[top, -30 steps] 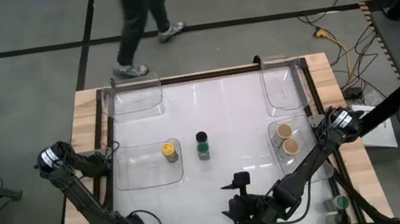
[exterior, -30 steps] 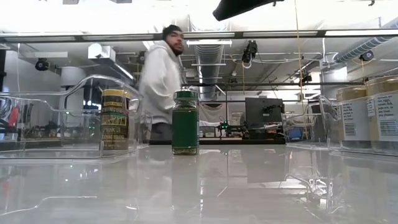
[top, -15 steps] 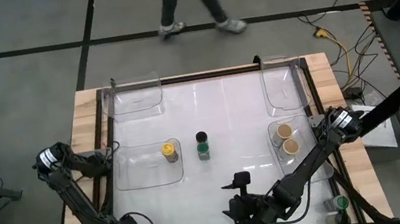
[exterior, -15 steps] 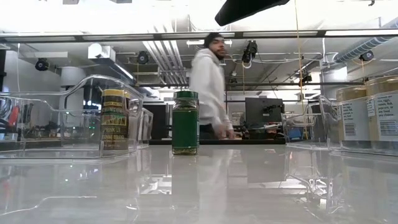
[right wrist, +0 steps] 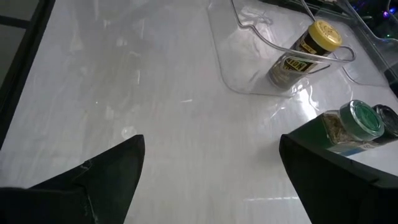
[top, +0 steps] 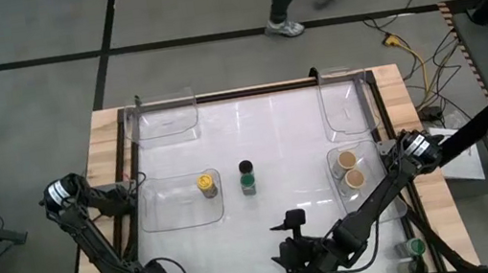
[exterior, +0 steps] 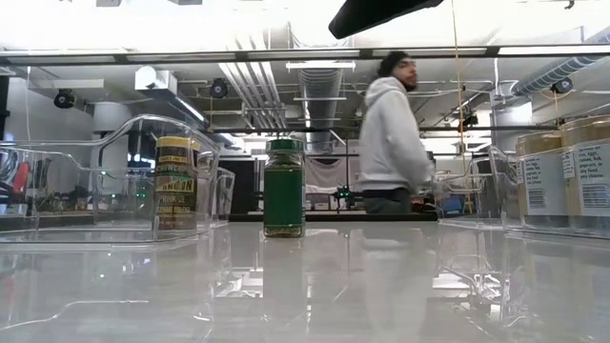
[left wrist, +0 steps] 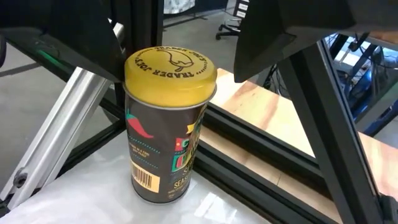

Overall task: Sort spices by type
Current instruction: Put the yellow spice bottle into the bottom left transparent bin

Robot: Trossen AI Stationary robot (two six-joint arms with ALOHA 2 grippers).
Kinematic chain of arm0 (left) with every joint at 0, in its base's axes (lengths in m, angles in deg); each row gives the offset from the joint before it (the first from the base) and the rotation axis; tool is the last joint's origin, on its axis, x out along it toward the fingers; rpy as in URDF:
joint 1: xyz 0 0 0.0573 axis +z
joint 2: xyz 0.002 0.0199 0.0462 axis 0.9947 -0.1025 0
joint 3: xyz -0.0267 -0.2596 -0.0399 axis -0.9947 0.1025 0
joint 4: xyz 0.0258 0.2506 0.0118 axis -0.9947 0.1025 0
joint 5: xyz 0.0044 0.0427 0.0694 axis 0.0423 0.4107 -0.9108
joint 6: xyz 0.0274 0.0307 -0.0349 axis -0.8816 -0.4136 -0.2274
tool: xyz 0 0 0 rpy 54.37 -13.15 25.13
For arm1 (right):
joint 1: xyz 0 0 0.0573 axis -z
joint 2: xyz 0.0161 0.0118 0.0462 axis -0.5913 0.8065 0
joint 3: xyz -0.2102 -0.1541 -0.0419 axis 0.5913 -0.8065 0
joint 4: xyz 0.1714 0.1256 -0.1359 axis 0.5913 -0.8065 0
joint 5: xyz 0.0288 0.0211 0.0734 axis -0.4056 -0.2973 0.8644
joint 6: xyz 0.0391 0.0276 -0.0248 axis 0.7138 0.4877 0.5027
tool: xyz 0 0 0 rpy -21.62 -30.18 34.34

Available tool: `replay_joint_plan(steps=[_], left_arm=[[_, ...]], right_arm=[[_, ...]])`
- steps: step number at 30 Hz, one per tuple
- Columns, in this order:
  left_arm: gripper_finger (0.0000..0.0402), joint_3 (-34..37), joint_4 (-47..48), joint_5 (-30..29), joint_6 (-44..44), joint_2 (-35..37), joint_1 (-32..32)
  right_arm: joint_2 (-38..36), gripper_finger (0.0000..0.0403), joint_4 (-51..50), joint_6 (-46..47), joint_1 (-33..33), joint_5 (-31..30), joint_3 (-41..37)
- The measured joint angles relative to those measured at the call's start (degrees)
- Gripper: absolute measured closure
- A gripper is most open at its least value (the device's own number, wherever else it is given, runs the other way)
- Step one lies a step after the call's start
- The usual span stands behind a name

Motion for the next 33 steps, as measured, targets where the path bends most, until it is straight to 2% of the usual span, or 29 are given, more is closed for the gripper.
replay_joint_plan(steps=[17, 33], left_arm=[[0.0119, -1.53, -0.25, -0.55, -1.71, 0.02, -0.19], [0.0119, 0.37, -4.32, -1.51, -1.29, -0.13, -0.70]], right_arm=[[0.00, 0.0039, 0.07, 0.02, 0.28, 0.00, 0.00], [0.00, 0.0039, -0.02, 0.50, 0.26, 0.02, 0.00]])
